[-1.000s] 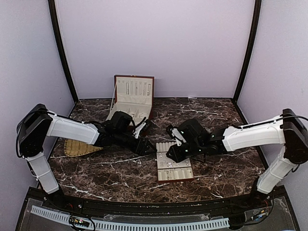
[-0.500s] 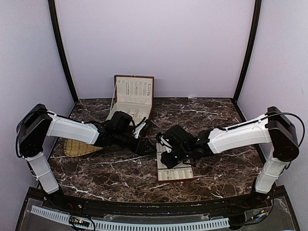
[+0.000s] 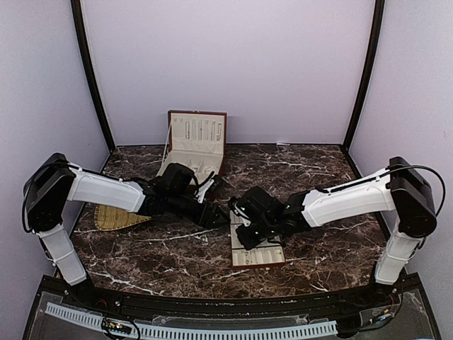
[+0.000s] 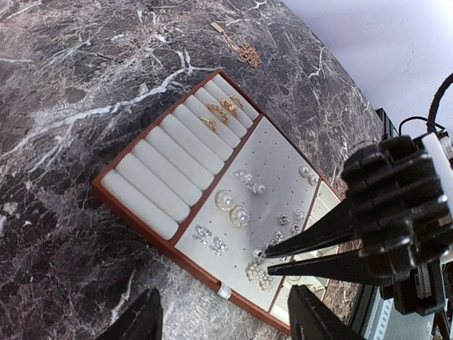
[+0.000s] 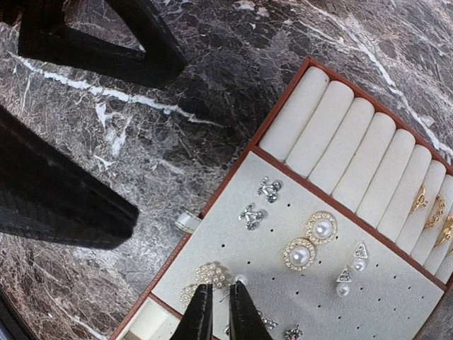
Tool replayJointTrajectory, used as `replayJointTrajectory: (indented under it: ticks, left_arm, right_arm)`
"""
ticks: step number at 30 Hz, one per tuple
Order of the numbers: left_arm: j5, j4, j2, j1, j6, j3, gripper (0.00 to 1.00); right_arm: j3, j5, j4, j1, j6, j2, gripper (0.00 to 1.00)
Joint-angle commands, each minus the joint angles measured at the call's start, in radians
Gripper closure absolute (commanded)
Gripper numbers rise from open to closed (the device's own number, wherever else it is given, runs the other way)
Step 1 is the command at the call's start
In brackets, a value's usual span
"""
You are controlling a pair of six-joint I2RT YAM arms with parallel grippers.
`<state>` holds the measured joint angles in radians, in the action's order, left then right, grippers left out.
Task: Organize the mixed jewelry
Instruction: Pick up the earring from the earring holder.
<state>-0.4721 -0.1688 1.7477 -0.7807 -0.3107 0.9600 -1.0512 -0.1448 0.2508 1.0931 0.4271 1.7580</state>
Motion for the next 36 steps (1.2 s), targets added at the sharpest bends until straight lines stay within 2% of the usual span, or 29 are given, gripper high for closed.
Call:
replayJointTrajectory:
  ticks: [1,10,18,22,26,31,36]
  left_arm:
    - [0.006,0.017,-0.056,0.003,0.005,0.005,0.37]
    - [0.016,0.014,-0.073,0.003,0.013,-0.001,0.37]
    - [0.004,-0.030,-0.120,0.002,0.050,-0.028,0.37]
    - [-0.033,-0.096,-0.180,0.002,0.112,-0.068,0.37]
    - [-0.053,-0.193,-0.259,-0.011,0.195,-0.132,0.36]
    - [-0.048,-0.229,-0.324,-0.054,0.297,-0.174,0.36]
    - [0.018,-0.253,-0.384,-0.149,0.509,-0.233,0.36]
  right_arm:
    - [-0.030,-0.035,0.011,0.011,0.002,0.018,0.92]
    - [-0.025,-0.042,0.007,0.012,0.012,0.023,1.00]
    - [0.032,-0.011,-0.035,-0.020,0.048,-0.066,1.00]
    - [0.133,0.124,-0.134,-0.091,0.061,-0.185,1.00]
    - [0.237,0.330,-0.261,-0.170,0.072,-0.296,1.00]
    - [0.343,0.642,-0.472,-0.237,0.127,-0.381,1.00]
    - [0.380,0.843,-0.627,-0.245,0.212,-0.413,1.00]
